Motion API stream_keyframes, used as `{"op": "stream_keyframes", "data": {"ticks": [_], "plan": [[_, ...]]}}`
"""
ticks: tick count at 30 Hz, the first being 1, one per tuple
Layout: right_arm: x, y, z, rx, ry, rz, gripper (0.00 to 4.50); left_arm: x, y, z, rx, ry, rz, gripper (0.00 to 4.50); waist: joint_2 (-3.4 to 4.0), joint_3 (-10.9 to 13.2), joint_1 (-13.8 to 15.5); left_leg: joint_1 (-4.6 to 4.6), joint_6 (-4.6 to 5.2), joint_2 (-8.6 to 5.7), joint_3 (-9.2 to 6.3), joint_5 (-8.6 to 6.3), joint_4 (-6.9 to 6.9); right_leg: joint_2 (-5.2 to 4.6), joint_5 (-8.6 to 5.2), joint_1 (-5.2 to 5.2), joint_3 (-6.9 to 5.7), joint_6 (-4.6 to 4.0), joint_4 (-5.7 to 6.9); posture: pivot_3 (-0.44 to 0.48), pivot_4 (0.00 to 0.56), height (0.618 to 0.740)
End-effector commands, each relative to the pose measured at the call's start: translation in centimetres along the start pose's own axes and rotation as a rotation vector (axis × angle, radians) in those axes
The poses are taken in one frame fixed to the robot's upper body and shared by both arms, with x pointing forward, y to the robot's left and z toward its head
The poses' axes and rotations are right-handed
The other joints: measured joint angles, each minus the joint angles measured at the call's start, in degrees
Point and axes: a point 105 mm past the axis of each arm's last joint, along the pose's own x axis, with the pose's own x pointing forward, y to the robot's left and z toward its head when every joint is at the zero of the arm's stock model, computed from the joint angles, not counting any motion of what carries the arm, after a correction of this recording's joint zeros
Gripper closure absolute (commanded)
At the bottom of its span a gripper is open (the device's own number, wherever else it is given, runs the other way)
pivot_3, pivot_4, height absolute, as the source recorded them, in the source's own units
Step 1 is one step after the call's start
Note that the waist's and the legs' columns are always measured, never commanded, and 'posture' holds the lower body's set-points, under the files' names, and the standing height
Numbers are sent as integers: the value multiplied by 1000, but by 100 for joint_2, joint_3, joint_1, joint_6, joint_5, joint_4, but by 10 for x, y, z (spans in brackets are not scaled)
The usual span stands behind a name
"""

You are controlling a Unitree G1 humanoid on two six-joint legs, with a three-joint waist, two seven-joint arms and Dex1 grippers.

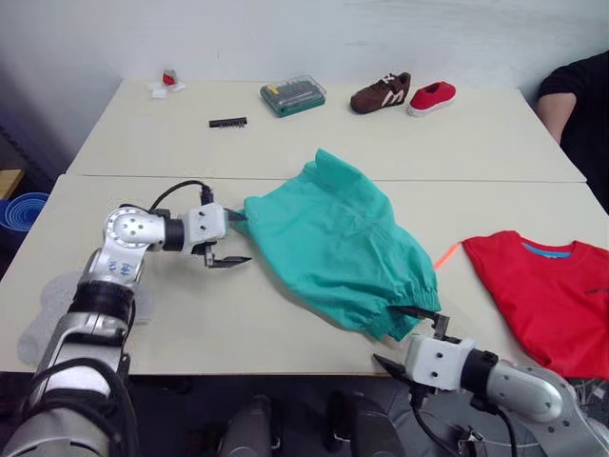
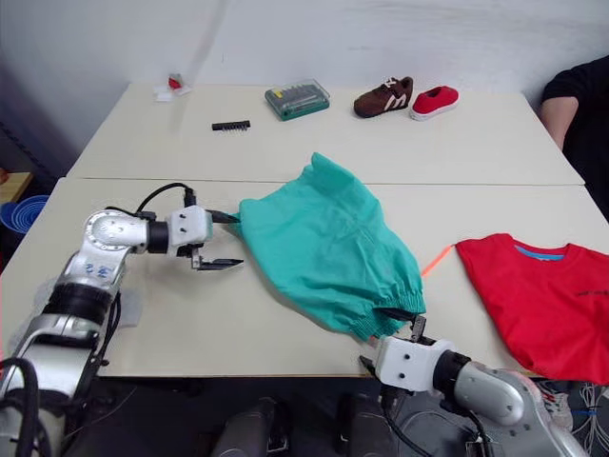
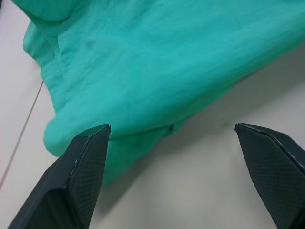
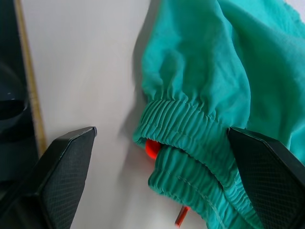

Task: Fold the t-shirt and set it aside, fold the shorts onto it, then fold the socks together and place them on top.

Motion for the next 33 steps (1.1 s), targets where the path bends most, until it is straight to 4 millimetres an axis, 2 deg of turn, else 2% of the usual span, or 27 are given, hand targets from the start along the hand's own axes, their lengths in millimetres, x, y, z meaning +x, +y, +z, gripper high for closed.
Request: {"op": "stream_keyframes", "data": {"ticks": [1,4,6,7,10,18,20,21,23,24,28,30,33], "plan": [[7,-3,-2,-59,0,-25,32,9,8,0,92,22,19,115,0,0,-15,0,2,0,1,-1,0,0,1,0,0,1,0,0,150,740],[12,-5,-9,-72,18,-44,32,18,16,2,136,40,53,115,-3,-2,-28,1,4,0,1,-1,0,2,1,2,-1,4,0,0,150,740],[13,-8,-15,-92,40,-58,425,21,18,0,166,68,51,115,-4,-2,-33,3,7,0,0,1,1,2,2,5,-3,6,1,0,150,740],[13,-10,-17,-99,47,-67,666,23,18,-1,182,80,44,301,-4,-2,-36,5,9,0,0,2,2,2,4,7,-3,10,1,0,150,740],[13,-15,-20,-122,60,-88,1706,26,19,-1,186,87,45,1024,-4,-2,-52,7,16,-3,0,5,2,-2,9,9,-1,17,0,0,150,740],[11,-20,-22,-139,60,-90,4430,30,13,-3,135,80,-1,3620,-5,-3,-25,5,21,-7,0,7,3,-7,11,9,-2,20,1,0,150,740],[9,-20,-18,-138,35,-63,4500,27,9,-4,98,61,-31,4328,-5,-3,-26,5,21,-7,0,7,3,-7,11,8,-2,20,1,0,150,740],[7,-20,-15,-142,17,-40,4500,24,7,-2,70,38,-53,4494,-5,-2,-34,4,21,-7,0,7,3,-7,11,8,-2,20,0,0,150,740],[4,-20,-12,-152,-7,-7,4500,19,4,1,35,2,-87,4494,-5,-2,-61,3,22,-7,0,6,3,-6,10,8,-5,20,-1,0,150,740],[1,-19,-11,-170,-32,42,4500,11,-5,0,-1,-19,-133,4494,-4,-2,-83,2,22,-7,-1,5,3,-6,10,7,-7,20,-2,0,150,740],[-11,-16,-16,-269,-88,222,4500,-29,-62,12,-162,-85,-336,4494,4,4,-344,8,17,-4,0,3,1,-5,2,11,2,25,1,0,150,740],[-14,-19,-22,-315,-104,286,4500,-46,-92,22,-229,-80,-400,4494,2,6,-378,9,8,6,-1,2,2,3,-2,12,2,24,9,0,150,740],[-14,-30,-26,-370,-126,347,4500,-62,-127,34,-345,-65,-456,4494,12,16,-361,24,2,4,-2,3,2,2,-16,23,7,23,6,0,150,740]]}}
